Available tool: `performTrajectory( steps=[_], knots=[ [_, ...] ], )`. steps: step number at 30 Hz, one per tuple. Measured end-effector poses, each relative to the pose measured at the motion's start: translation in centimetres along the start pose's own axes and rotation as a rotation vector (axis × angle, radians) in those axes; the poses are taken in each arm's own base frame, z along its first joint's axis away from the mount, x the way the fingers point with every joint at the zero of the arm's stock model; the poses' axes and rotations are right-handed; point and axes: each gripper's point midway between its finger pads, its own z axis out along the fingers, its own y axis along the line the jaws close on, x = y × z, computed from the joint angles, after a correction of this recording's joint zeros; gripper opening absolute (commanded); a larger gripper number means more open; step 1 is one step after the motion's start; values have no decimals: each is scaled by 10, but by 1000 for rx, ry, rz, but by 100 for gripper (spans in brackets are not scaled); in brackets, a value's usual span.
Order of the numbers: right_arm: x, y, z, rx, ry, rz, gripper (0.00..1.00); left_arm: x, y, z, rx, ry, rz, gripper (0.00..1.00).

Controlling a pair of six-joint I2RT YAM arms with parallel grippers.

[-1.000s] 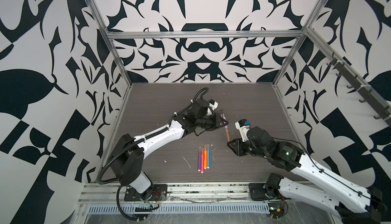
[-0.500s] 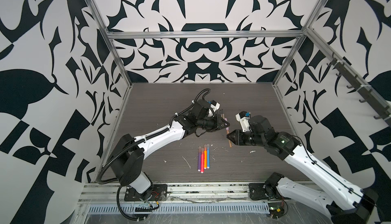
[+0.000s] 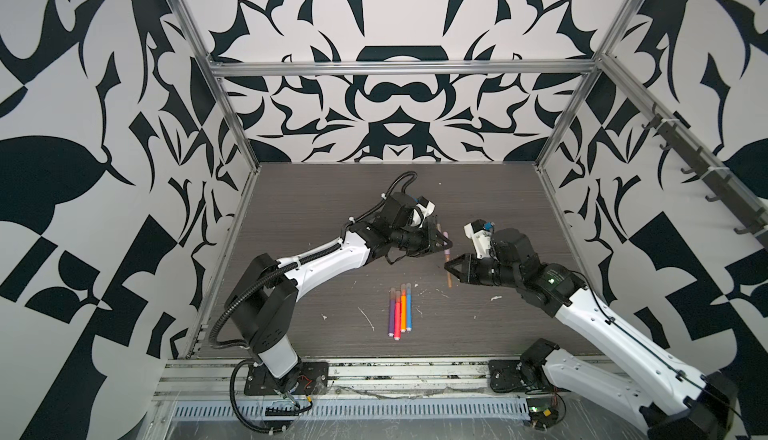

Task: Open the pen caps
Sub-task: 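Pull the pen from the cap with the right gripper while the left withdraws, then lower the pink cap beside the caps while the right lowers the pen beside the pens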

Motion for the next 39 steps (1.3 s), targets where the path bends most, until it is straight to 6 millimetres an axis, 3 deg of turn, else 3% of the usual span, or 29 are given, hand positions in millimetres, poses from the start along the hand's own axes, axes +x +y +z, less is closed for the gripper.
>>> performTrajectory(
  steps=[4,5,8,10,12,13,15,18,21,25,28,30,34,39],
  knots=[
    [-9,1,-1,-59,-110,21,0,-17,-4,-5,29,43,-9,0],
    [-3,3,-1,-78,-103,28,0,-33,-3,-6,22,17,-3,0],
    [55,-11,7,-81,50,43,0,-124,-5,-28,24,-161,53,0],
    [79,-26,10,-42,125,71,0,-175,-1,-53,19,-276,82,0],
    [84,-32,10,-17,144,88,0,-199,10,-72,-4,-341,84,0],
    [84,-33,9,-11,143,88,0,-202,15,-75,-17,-351,82,0],
    [80,-33,7,8,136,83,0,-199,21,-73,-37,-343,86,0],
    [62,-31,7,33,117,67,0,-183,53,-66,-119,-302,67,0],
    [33,-39,12,71,89,69,0,-157,112,-71,-230,-259,-13,0],
    [-15,-75,27,166,78,107,0,-130,198,-102,-371,-245,-172,0],
    [-55,-105,42,224,70,113,0,-119,235,-121,-426,-254,-244,0],
    [-77,-123,58,257,74,87,0,-112,243,-122,-436,-245,-262,0],
    [-107,-146,100,282,119,15,0,-109,240,-119,-402,-229,-259,0],
    [-125,-176,138,293,147,4,0,-103,246,-118,-388,-222,-269,0]
  ],
)
